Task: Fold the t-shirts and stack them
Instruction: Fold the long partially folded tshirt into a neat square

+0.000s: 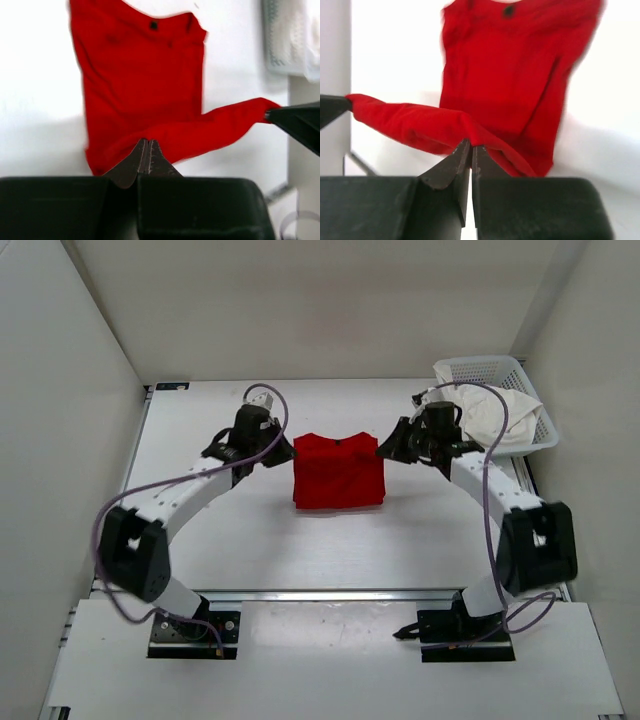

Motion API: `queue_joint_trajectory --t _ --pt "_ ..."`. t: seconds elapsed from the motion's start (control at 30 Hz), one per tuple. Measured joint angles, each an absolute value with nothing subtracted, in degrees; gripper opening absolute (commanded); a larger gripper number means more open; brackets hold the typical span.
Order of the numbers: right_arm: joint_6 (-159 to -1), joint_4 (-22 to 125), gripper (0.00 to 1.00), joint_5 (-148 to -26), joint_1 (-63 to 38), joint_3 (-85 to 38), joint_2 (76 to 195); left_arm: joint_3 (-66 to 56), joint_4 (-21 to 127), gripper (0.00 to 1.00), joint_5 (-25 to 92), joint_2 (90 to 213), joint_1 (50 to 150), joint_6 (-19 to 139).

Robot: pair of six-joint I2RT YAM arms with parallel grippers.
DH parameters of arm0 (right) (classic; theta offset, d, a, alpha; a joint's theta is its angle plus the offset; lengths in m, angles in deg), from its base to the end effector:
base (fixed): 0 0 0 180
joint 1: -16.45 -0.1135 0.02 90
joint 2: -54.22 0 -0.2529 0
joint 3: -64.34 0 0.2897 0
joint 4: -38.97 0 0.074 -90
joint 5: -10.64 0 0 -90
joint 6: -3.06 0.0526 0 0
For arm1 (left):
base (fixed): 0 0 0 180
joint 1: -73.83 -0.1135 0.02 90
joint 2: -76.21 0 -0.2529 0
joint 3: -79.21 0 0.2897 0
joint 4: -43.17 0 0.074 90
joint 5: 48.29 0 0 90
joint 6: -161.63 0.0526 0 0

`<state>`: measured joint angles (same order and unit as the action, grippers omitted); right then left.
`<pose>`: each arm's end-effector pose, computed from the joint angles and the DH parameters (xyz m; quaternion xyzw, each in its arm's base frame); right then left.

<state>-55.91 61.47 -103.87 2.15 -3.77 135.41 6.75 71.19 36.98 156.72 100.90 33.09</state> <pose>0.3459 0.1107 0.2270 0.0304 0.8739 0.3464 0.3396 0.3251 -0.1710 0.2479 -0.0704 0.8879 -0.2764 0.3609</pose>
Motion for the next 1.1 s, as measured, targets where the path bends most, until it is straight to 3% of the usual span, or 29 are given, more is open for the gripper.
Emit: queue_joint_trajectory --t 0.23,0.43,0.53,0.63,0.73,0.87,1.1 --pt "-59.0 62.5 0.00 -106.7 7.0 -24.0 161.2 -10.1 70.9 0.01 39.5 182.5 97.0 33.8" --pt "-59.0 64.0 0.00 -110.1 7.8 -35.7 173.4 -15.2 70.5 0.01 39.8 191.3 93.2 32.3" --pt "-59.4 67.0 0.12 -110.3 7.1 -46.3 179.7 -16.9 69.4 0.18 39.8 192.5 91.9 31.5" --pt "-59.8 68.1 0.29 -109.8 6.3 -53.0 183.3 -20.8 69.6 0.59 39.6 194.0 90.7 31.8" --pt "-60.2 68.8 0.39 -109.1 5.6 -53.8 183.2 -23.2 68.8 0.76 38.7 195.0 89.1 31.8" --pt "-61.5 69.1 0.42 -107.6 5.1 -50.5 180.5 -17.5 65.5 0.72 37.5 192.3 87.5 31.5" --pt "-60.3 61.9 0.48 -106.5 4.7 -25.7 158.6 -0.5 60.7 0.73 34.4 185.9 89.3 30.6"
